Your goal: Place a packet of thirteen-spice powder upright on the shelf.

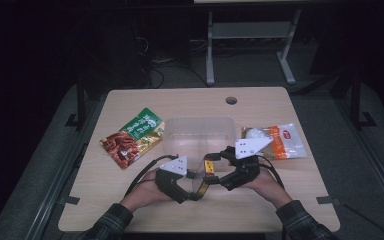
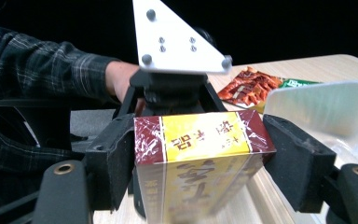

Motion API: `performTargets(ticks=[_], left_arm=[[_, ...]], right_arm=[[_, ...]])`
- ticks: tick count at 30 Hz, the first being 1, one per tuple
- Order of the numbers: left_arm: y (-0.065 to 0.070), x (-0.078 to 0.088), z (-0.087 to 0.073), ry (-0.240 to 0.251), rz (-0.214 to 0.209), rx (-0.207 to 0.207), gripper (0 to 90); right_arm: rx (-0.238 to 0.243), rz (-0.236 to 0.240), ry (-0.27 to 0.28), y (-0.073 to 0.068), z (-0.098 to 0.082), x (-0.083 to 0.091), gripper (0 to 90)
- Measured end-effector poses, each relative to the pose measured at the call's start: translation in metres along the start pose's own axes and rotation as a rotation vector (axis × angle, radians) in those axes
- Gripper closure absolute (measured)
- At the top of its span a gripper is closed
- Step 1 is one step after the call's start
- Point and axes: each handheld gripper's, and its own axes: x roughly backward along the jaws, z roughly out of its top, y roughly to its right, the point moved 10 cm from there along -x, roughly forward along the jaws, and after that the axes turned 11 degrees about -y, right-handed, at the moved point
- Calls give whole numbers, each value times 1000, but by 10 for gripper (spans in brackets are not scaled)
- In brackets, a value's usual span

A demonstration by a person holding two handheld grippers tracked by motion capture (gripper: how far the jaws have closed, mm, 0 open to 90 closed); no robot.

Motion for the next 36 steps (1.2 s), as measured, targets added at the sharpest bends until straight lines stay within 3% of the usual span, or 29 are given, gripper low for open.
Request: performTargets(ticks=[8, 18, 22, 27, 32, 36], left_arm=[[2, -5, 3, 6, -9, -25, 315], [2, -10, -1, -18, -4, -9, 308], [0, -10, -1, -11, 28, -6, 292], [0, -10, -11, -46, 76, 8, 215], [0, -1, -27, -82, 113, 55, 158], [-4, 10, -46, -132, 158, 136, 159]], right_arm=[[3, 17, -2, -4, 2, -4, 292], [10, 1, -36, -6, 0, -10, 299], [10, -11, -45, -6, 1, -10, 302], [12, -16, -53, -5, 0, -10, 303], [18, -20, -66, -3, -1, -10, 303], [30, -20, -85, -2, -4, -12, 304]])
